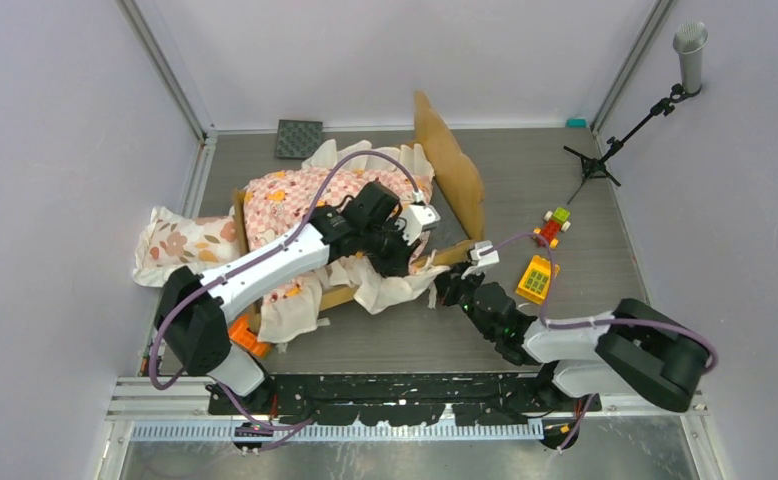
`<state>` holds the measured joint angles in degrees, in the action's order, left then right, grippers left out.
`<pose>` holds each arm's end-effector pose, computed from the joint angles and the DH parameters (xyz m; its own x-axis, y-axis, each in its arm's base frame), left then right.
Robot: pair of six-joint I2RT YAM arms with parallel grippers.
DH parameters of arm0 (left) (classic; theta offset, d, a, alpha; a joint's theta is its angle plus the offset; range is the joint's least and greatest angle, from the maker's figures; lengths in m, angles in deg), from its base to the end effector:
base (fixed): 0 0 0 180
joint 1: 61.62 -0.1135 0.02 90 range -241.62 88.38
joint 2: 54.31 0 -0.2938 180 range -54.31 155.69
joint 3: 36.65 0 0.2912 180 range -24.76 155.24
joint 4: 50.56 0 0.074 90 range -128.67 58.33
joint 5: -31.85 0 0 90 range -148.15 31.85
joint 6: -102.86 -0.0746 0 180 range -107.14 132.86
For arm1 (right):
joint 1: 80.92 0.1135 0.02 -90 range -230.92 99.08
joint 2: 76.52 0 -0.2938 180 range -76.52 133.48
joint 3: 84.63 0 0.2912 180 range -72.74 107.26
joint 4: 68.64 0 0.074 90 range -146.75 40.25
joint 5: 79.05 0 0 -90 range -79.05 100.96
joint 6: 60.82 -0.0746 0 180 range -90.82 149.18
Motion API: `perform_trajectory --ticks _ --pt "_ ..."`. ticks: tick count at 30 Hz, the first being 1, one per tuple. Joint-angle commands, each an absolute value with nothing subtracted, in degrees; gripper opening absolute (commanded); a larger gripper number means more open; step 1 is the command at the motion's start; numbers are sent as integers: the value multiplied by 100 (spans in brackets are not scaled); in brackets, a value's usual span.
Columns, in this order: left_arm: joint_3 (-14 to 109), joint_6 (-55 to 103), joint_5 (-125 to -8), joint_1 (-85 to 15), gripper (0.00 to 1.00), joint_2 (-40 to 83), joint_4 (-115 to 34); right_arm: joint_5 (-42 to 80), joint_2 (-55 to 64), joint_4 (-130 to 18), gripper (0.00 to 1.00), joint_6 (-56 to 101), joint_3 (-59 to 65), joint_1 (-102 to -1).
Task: Set up the pet bed
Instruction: Cross the ropes on the bed frame.
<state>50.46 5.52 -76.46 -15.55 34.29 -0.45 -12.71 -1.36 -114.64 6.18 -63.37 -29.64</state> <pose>0.2564 -0.2999 0.2861 -0.4346 0.6260 -0.6475 0.8819 0.4418 -0.1648 0.1843 0.1820 0.1427 -0.2612 0.2463 -0.9333 -0.3954 0.8548 0.3362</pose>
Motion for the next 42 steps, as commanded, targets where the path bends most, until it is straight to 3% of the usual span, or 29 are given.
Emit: perform_trajectory --ticks 1,7,11,21,24,27,30,37,42 --pt "4783 985 -7602 -1624 4 2925 -1089 -1844 -1180 -9196 1 -511 -6052 -2971" --pt "4455 1153 -7537 -1624 16 2920 -1379 -2290 -2396 -7035 1 -1441 -5935 -2968" --pt "4397 1246 -7529 -1619 24 2901 -1489 -2194 -2598 -6219 1 -1789 -5808 -2975" --pt "4398 1253 -7242 -1626 26 2693 -1433 -2278 -2489 -5387 1 -2471 -5703 -2968" --pt "4431 1468 -7610 -1616 35 2554 -1423 -2233 -2550 -5625 1 -2464 -5789 -2975" --pt "4376 1661 -7901 -1465 50 2391 -1501 -2098 -2613 -5824 1 -2362 -5808 -2973" --pt "4325 1491 -7128 -704 57 2309 -1397 -2017 -2715 -5962 1 -2329 -5834 -2973" --pt "3985 1193 -4759 814 58 2658 -1653 -2004 -2862 -5990 1 -2384 -5871 -2971" --pt "3881 657 -3274 1336 59 3128 -2199 -1900 -2902 -5991 1 -2430 -5872 -2968"
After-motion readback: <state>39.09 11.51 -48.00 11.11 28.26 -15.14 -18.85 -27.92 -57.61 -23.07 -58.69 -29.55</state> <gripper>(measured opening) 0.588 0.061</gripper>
